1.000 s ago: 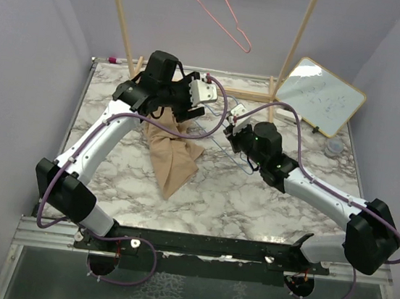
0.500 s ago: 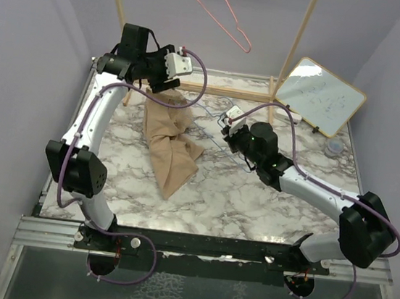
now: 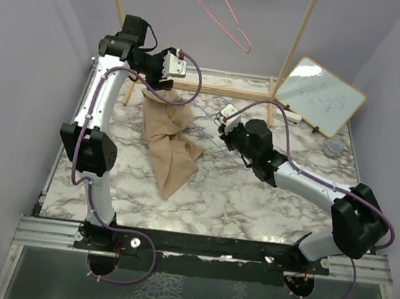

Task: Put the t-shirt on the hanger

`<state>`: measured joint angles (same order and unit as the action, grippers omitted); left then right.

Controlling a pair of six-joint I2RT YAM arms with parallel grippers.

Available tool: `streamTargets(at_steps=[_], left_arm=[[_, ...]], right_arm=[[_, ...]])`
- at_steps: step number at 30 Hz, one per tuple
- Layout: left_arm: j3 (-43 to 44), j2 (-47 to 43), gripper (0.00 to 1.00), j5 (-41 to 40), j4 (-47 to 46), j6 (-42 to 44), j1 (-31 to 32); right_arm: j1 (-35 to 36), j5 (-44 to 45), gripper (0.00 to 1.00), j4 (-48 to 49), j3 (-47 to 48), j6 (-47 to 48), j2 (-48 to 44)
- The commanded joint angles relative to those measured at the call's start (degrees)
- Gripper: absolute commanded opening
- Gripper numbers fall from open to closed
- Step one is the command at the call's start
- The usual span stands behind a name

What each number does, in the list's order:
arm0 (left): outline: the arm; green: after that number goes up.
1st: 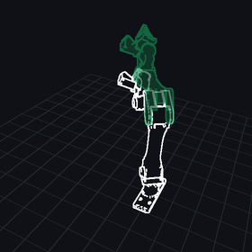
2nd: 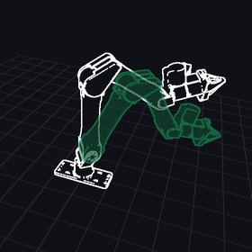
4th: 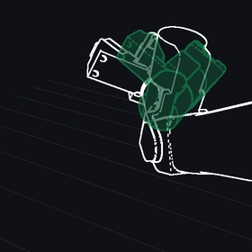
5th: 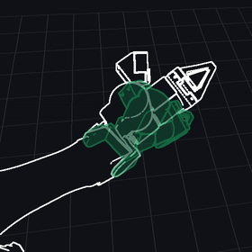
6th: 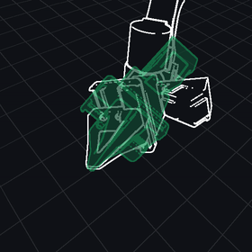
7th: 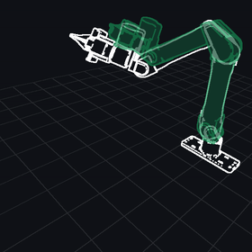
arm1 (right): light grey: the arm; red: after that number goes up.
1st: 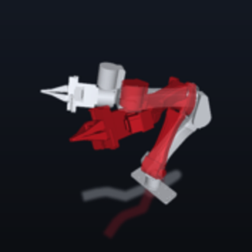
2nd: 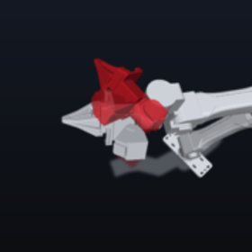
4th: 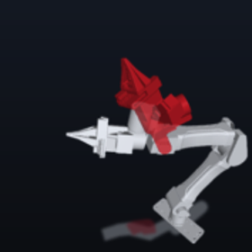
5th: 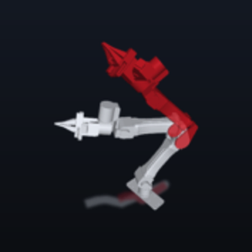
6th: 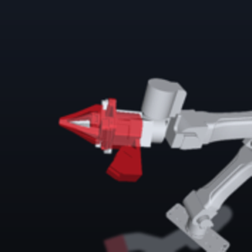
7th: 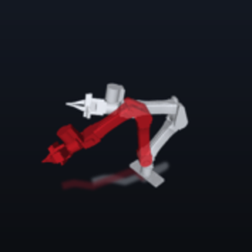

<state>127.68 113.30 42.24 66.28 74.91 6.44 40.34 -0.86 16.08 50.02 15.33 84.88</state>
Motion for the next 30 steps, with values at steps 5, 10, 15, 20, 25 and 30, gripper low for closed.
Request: streamTargets(at_steps=[5,10,15,20,25,30], left_arm=[[-19.62,-10.61,0.64,0.72,3.77,6.39,4.0],[-28.22,-14.68,0.65,-2.97,-6.46,2.78,4.2],[-30.05,-14.67,0.65,-6.86,-14.32,-0.73,4.2],[-30.84,-15.2,0.65,-7.69,-19.68,-2.95,4.2],[-31.61,-13.6,0.64,-8.27,-21.63,-3.28,4.2],[-31.79,-11.58,0.54,-8.85,-22.72,-3.89,4.2]], right_arm=[[0.27,-0.02,0.01,2.74,2.02,0.41,0.42],[0.27,0.17,0.01,3.13,1.76,0.21,0.4],[0.27,0.05,0.01,3.17,1.76,0.48,0.37],[0.27,0.54,0.01,3.05,1.71,0.41,0.1],[0.27,0.57,0.01,3.25,1.62,0.14,-0.13],[0.27,0.57,0.01,3.22,1.6,0.29,-0.31]])
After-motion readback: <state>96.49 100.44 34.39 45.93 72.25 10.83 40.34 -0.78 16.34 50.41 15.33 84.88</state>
